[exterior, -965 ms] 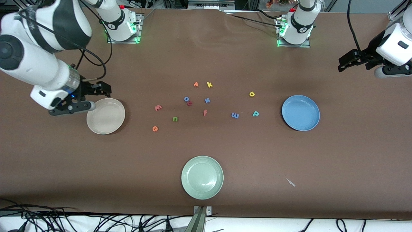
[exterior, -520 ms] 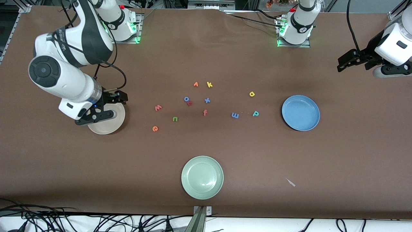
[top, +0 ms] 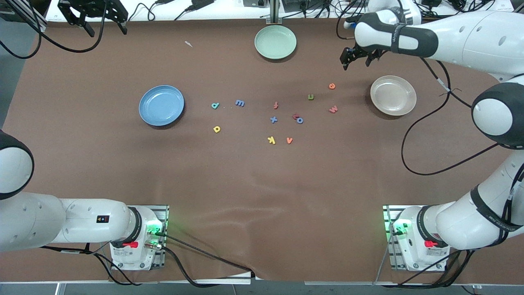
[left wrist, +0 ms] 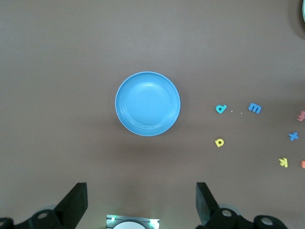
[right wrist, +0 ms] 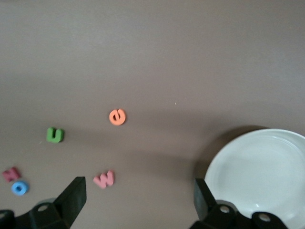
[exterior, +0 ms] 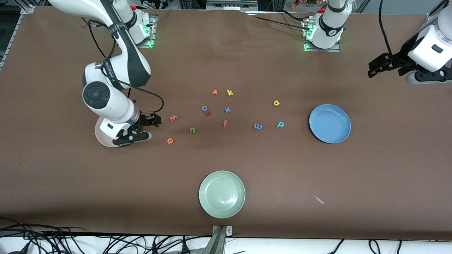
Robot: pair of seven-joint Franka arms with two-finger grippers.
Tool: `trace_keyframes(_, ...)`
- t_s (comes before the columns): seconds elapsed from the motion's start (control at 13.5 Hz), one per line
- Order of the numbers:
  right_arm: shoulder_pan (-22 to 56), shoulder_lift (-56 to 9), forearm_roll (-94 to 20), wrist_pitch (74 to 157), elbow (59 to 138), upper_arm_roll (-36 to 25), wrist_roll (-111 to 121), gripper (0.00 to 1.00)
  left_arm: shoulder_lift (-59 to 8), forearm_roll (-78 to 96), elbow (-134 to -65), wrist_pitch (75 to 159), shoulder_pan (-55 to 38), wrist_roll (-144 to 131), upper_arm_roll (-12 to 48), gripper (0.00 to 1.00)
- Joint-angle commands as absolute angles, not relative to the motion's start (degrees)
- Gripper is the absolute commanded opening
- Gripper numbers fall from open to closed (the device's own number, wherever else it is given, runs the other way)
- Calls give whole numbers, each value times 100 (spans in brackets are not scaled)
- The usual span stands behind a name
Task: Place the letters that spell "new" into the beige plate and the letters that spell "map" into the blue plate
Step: 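Move the right gripper toward the letters beside the white plate, then lower the right gripper onto the orange e while the left gripper reaches the yellow letter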
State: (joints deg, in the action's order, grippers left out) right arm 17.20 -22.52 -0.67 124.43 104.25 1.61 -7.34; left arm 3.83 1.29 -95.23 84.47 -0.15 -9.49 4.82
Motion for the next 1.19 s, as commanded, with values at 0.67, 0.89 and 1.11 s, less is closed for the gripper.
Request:
trace_keyframes(0.67, 1855, -3550, -141, 14458, 10477, 255, -1002, 100, 361, 272, -11733, 10828, -281, -905, 1002, 100)
trace_keyframes(0.89, 1907, -3682, -149, 14458, 10459, 272, -1089, 100, 63, 246, -11725, 10714, -281, -905, 993, 100)
trace_keyframes(1.11, 1951, -3840, -141, 14458, 10310, 333, -1536, 99, -210, 299, -11768, 10748, -368, -949, 1011, 100)
